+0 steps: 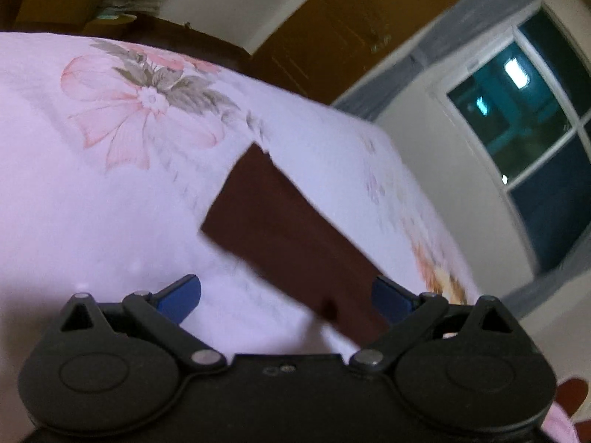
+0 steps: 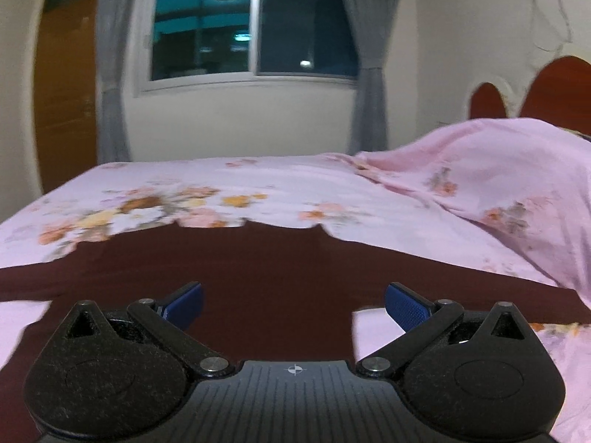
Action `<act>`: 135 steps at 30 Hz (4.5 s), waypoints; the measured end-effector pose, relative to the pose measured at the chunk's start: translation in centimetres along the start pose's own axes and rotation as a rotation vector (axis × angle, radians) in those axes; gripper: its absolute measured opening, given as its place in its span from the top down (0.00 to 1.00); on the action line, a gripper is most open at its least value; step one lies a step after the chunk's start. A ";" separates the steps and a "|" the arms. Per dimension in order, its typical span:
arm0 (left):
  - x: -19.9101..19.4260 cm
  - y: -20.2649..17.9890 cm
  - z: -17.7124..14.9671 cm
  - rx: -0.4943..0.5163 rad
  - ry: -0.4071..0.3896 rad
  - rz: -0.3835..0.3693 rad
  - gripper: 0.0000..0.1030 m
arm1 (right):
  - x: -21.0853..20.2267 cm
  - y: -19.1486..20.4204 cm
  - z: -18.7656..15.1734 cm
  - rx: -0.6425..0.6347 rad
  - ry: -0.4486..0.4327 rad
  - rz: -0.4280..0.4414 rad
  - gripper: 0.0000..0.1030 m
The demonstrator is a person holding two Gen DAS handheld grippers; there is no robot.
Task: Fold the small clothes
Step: 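Grasp the cuff of the sleeve nearest the left tool with the left tool, then carry the held sleeve across the sweater body and open the left tool, then move the right tool toward the cuff of the other sleeve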
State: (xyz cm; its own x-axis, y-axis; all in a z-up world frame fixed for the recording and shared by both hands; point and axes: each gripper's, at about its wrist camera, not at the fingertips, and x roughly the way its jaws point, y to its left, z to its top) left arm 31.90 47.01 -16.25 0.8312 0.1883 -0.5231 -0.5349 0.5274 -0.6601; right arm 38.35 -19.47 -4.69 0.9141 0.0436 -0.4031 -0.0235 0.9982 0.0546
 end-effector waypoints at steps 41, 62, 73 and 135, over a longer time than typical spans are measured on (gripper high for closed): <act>3.9 -11.4 4.4 0.119 -0.038 -0.332 0.98 | 2.9 -12.4 -0.2 0.117 0.035 -0.198 0.00; 10.8 -44.1 -29.9 1.029 0.209 -0.471 0.98 | -0.2 -29.9 -3.5 0.266 0.045 -0.384 0.00; 9.4 -46.9 -36.7 1.158 0.252 -0.563 0.98 | -1.4 -32.4 -5.8 0.325 0.053 -0.410 0.00; 10.2 -26.2 -21.3 0.808 0.161 0.097 0.36 | -2.7 -29.8 -3.8 0.352 0.026 -0.383 0.00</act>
State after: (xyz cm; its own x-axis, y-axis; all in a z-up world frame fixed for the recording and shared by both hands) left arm 51.14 17.49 -15.78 0.7226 0.1751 -0.6688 -0.2783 0.9592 -0.0495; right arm 35.05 -49.19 -8.74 0.8203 -0.3163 -0.4765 0.4518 0.8692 0.2008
